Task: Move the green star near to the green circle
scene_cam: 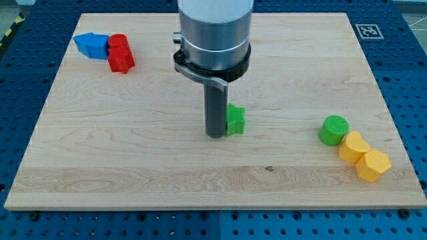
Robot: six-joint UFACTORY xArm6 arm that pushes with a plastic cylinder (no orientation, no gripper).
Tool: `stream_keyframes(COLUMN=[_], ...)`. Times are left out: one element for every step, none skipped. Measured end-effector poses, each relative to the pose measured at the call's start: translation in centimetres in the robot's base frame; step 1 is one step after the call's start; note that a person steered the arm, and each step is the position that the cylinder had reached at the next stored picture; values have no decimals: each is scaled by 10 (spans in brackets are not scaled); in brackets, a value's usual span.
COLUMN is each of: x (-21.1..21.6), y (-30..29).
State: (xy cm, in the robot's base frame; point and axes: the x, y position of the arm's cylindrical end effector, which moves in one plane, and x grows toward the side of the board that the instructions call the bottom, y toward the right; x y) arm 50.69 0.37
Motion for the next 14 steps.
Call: stream_keyframes(x=[0, 0, 1, 1, -13, -30, -30, -28, -28, -28, -28, -27, -27, -27], y=[19, 36, 20, -12, -19, 5, 11, 12, 39, 68, 73, 73, 81, 105])
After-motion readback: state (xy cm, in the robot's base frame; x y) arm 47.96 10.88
